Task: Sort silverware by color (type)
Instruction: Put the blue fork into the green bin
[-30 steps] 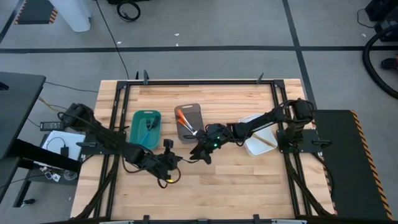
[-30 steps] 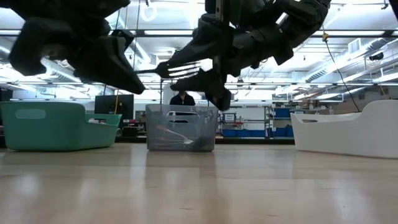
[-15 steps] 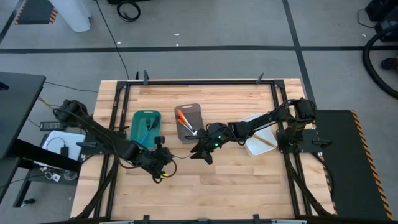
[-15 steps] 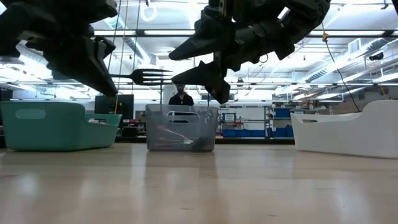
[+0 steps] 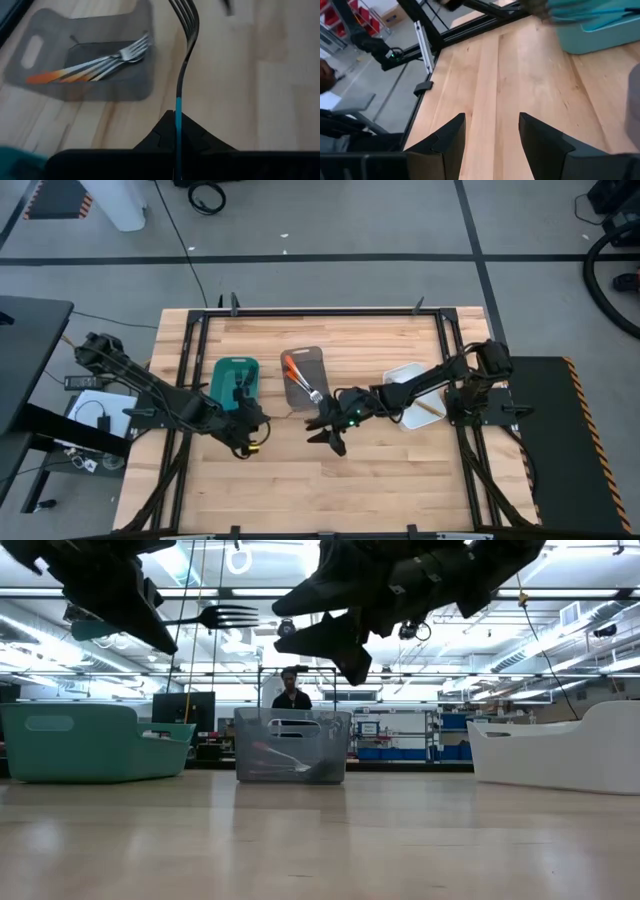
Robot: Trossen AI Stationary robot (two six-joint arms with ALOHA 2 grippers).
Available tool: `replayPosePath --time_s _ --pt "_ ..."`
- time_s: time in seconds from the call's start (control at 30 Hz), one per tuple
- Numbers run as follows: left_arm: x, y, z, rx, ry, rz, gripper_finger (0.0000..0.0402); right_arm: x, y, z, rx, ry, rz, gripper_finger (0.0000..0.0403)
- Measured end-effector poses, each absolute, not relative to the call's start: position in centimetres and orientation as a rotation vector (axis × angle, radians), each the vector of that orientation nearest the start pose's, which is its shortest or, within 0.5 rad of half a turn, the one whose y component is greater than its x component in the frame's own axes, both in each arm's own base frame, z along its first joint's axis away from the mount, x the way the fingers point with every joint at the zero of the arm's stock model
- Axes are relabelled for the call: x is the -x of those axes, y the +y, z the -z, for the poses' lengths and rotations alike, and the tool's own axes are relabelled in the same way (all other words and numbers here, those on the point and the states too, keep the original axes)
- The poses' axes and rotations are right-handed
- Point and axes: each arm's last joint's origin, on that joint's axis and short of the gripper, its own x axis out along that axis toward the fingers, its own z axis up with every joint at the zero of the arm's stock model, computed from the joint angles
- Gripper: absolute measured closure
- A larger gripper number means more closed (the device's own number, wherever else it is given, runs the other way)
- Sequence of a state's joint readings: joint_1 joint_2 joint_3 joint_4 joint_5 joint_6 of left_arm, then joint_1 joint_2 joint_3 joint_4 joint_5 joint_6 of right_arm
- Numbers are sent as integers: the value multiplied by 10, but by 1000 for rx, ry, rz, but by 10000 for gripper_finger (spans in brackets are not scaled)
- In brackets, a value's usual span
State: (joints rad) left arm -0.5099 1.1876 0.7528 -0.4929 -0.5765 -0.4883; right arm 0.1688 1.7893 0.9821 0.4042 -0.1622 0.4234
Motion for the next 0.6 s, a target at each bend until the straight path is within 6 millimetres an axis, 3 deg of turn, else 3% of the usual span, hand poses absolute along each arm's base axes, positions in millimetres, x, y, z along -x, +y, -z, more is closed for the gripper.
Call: replayPosePath --time_s 0.6 --pt "-184 -64 -222 101 771 -661 393 -363 105 -187 -195 424 -72 213"
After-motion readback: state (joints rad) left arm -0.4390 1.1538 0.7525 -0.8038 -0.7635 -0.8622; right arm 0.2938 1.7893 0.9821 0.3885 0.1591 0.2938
